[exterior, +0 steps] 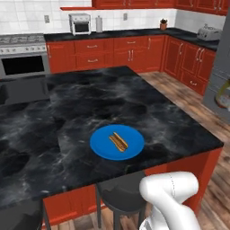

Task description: Move the hot dog bun to the plate on the dining table and place the condiment next to that plate. Then navigate to the fridge and take the sausage and place it on the plate as well.

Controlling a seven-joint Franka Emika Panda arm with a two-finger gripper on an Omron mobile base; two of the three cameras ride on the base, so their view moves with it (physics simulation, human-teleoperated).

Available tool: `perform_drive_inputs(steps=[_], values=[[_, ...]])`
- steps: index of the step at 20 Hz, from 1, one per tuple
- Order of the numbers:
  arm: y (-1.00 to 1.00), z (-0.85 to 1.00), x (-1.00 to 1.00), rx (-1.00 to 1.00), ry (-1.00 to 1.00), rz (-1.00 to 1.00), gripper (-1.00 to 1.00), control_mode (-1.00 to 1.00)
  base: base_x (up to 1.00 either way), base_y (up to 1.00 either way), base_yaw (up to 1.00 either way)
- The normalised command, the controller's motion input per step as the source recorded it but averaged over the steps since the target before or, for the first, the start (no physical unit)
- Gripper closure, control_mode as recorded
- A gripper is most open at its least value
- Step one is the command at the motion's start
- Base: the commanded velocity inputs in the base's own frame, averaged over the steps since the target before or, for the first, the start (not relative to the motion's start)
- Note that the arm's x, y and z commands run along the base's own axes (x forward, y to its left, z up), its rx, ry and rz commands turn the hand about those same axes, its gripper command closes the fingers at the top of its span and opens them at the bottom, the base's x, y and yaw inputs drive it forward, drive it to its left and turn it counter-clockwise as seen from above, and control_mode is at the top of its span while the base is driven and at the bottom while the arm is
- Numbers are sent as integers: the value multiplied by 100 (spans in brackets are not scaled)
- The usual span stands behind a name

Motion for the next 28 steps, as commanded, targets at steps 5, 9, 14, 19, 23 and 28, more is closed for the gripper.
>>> perform_drive_inputs(steps=[5, 9, 14, 19, 23, 28], values=[[-11, -37, 29, 0, 10, 14, 100, -100, 45, -12, 25], [-38, -100, 63, 0, 32, 27, 100, -100, 0, 0, 0], [-39, -100, 41, 0, 28, 19, 100, -100, 0, 0, 0], [-11, -99, 39, 0, 6, 18, 100, -100, 0, 0, 0], [14, -96, 40, 0, -8, 12, 100, -100, 0, 0, 0], [33, -69, 66, 0, -4, 3, 100, -100, 0, 0, 0]])
